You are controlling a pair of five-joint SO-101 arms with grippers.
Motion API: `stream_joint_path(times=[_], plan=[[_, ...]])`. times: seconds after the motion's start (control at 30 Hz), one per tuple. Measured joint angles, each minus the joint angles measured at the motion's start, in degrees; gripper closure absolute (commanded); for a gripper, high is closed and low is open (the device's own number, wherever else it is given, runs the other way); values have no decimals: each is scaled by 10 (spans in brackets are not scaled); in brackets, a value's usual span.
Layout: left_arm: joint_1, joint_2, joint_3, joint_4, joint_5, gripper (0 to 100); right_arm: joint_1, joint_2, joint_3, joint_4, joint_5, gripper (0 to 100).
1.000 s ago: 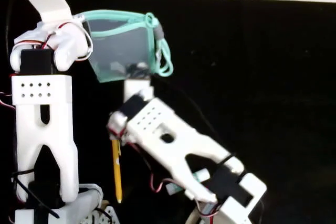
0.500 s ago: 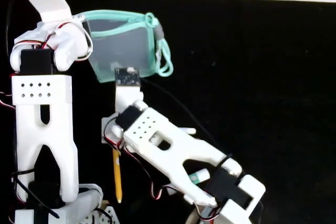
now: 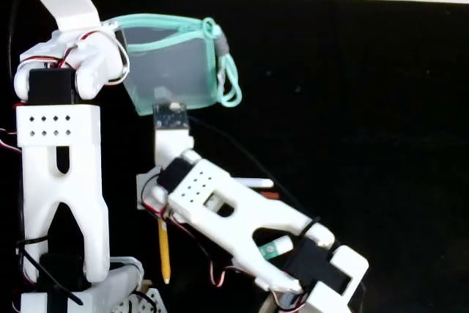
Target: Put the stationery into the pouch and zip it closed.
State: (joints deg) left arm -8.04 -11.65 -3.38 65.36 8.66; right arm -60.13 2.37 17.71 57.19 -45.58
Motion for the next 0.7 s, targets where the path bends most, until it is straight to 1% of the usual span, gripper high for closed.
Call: stream_joint_path(times=[0.2, 0.3, 0.53, 0.7], plan=[[0, 0, 1, -6, 0, 993, -2, 0, 0, -5, 0, 749], [0, 4, 1, -7, 0, 993, -2, 5, 0, -25, 0, 751], [0, 4, 1, -7, 0, 993, -4, 91, 0, -66, 0, 751], [0, 4, 1, -7, 0, 993, -5, 113, -1, -84, 0, 752]])
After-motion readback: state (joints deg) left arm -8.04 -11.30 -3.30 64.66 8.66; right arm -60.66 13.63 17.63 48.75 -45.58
